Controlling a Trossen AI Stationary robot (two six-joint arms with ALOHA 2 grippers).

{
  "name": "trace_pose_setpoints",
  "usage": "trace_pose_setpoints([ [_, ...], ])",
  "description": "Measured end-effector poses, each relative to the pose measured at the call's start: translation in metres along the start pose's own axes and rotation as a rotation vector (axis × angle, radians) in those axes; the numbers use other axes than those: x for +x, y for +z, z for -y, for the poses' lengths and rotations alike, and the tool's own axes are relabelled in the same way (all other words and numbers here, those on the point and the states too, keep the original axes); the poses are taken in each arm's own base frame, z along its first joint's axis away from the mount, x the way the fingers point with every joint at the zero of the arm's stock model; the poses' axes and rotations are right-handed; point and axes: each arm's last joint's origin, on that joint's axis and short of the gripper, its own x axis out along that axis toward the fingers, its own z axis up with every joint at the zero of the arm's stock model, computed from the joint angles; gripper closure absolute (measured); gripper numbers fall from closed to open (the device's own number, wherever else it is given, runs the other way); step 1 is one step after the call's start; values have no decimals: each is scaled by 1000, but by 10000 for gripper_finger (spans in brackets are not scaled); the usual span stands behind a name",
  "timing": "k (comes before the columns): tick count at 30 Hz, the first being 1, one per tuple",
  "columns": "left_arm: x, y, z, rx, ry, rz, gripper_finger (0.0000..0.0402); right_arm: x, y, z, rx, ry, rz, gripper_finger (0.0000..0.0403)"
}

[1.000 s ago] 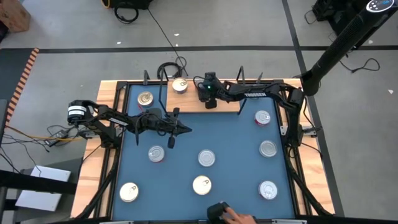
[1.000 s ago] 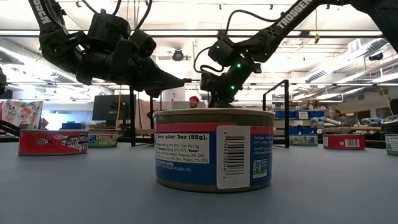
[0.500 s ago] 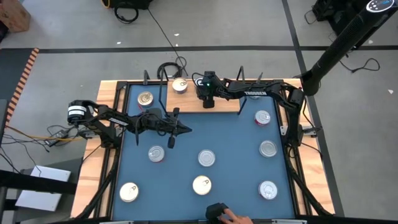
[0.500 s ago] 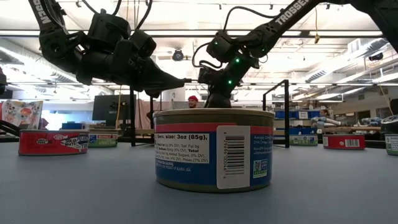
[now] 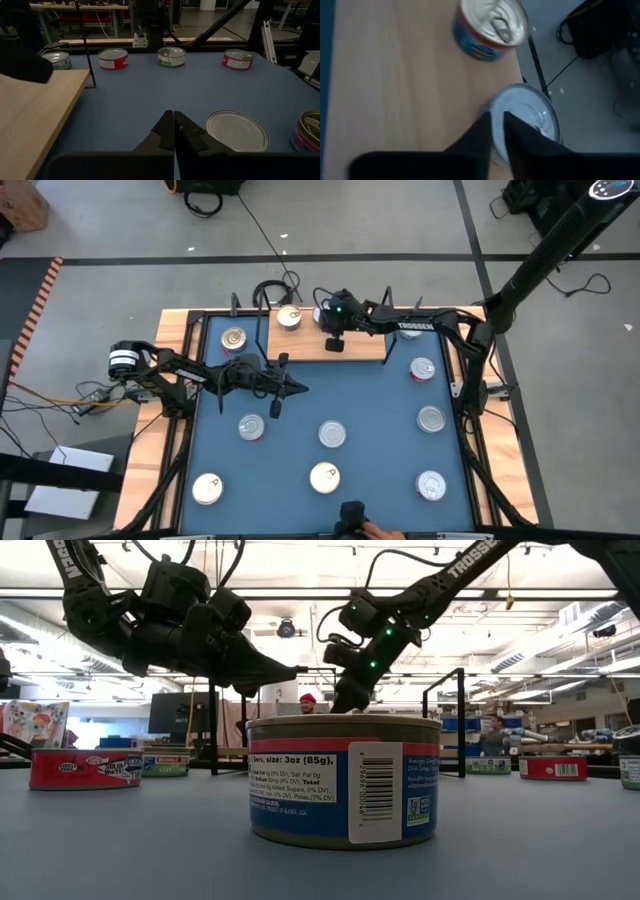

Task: Stack canned seafood by type on shelf
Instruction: Put the top left red tuna can on the shelf

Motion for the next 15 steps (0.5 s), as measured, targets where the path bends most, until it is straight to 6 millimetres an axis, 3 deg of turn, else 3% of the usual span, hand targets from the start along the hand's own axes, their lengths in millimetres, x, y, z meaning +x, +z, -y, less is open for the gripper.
trace_pose_setpoints([
  [3, 0, 0, 0, -1, 0, 0, 400, 3, -4, 10, 69, -4, 22, 393],
  [15, 0, 0, 0, -2, 0, 0, 400, 6, -15, 25, 172, -6, 7, 396],
])
